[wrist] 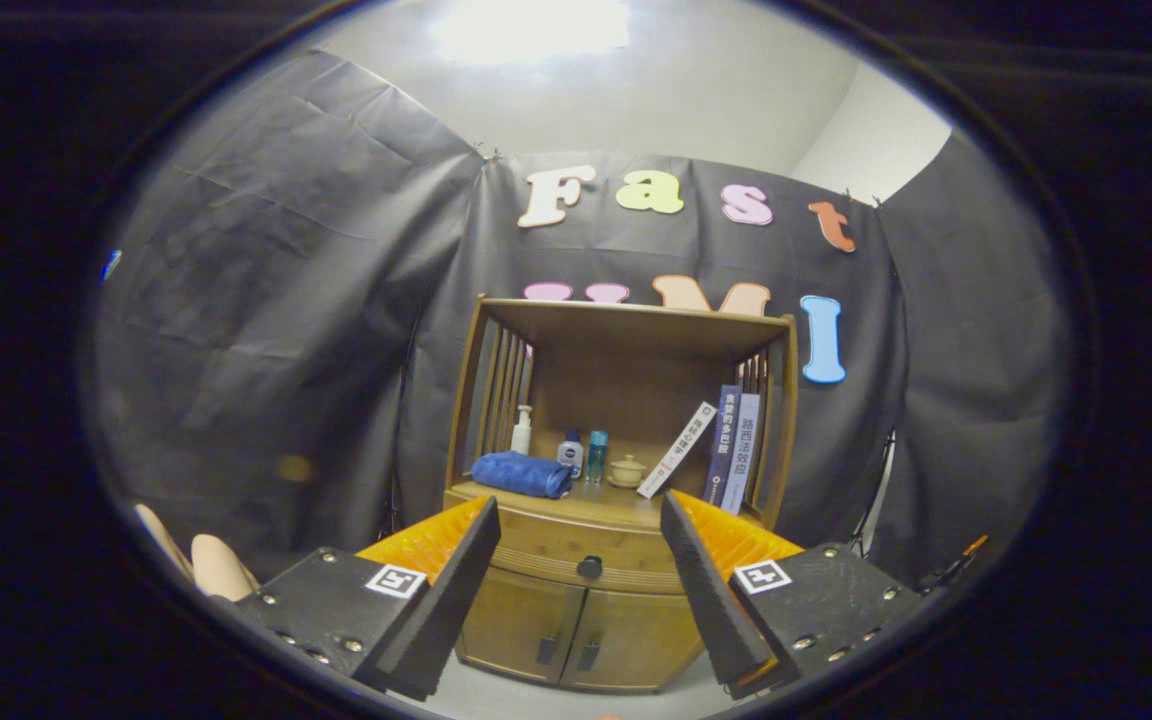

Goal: Pull open the drawer, take out the items inside it, and place them on the countertop above the cabinet.

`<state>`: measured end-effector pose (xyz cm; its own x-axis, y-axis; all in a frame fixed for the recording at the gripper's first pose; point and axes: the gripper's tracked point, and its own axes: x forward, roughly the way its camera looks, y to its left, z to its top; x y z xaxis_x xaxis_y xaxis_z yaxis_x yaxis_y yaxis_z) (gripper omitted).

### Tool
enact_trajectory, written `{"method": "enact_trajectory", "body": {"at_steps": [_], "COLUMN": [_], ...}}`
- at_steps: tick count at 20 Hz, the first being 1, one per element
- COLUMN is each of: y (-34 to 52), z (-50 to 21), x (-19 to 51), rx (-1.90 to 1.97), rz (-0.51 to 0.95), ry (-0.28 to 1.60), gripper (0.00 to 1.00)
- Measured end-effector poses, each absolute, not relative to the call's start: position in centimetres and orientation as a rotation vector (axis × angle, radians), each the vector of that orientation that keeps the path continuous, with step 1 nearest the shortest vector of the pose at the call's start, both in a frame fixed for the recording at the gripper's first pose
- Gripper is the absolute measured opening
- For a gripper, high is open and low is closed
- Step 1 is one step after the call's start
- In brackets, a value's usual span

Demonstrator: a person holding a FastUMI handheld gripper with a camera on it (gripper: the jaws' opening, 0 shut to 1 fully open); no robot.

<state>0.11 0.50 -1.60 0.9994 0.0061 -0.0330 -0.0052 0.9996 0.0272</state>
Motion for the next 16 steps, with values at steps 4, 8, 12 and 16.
{"method": "enact_trajectory", "body": {"at_steps": [4,8,12,16], "y": [-0.1,-0.6,-1.0,-1.4], "z": [-1.5,-2.3,-5.2,-10.2], "x": [0.1,0.6,2.7,7.2], "rx": [0.014,0.003,-0.017,-0.052], "rz": [-0.011,-0.022,-0.024,-0.038], "ry": [0.026,0.033,0.066,0.100], "gripper": [0.96,0.96,0.96,0.96]}}
